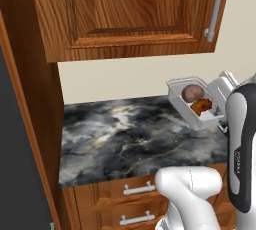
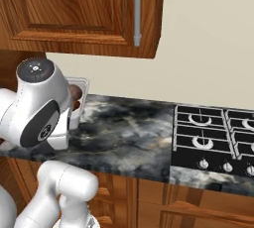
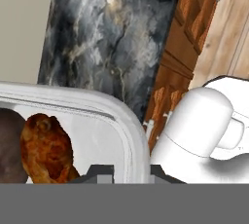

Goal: Place the tupperware on the top shelf of the fridge. Make space for the tupperware among the existing items by rearranging them on the shelves if needed. Close the fridge door when finished.

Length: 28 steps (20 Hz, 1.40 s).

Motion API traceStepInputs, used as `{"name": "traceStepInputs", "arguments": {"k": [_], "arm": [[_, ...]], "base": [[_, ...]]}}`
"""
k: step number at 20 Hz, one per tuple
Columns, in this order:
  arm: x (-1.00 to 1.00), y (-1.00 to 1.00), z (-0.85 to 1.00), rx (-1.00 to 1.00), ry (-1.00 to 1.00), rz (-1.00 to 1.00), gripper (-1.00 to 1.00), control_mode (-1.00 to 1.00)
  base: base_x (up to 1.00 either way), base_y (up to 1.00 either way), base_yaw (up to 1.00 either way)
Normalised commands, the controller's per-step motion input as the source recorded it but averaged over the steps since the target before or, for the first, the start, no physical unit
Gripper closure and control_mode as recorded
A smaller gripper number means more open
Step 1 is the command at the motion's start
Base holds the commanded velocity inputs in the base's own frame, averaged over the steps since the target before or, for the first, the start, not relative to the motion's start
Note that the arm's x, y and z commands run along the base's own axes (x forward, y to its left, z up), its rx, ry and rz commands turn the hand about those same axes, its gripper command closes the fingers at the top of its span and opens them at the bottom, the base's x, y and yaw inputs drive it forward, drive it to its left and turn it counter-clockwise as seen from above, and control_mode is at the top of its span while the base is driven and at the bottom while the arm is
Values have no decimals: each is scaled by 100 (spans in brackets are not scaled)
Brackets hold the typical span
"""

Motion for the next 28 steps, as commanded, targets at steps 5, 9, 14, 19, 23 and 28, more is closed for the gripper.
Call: {"name": "traceStepInputs", "arguments": {"k": [5, 9, 14, 19, 23, 28], "arm": [[0, 0, 0, 0, 0, 0, 100, 100], [0, 0, 0, 0, 0, 0, 100, 100], [0, 0, 0, 0, 0, 0, 100, 100], [0, 0, 0, 0, 0, 0, 100, 100], [0, 0, 0, 0, 0, 0, 100, 100], [0, 0, 0, 0, 0, 0, 100, 100]], "base": [[-51, 9, 29], [-58, 0, 64], [-73, 0, 78], [-98, -6, 76], [-98, 1, 70], [-24, 67, 53]]}}
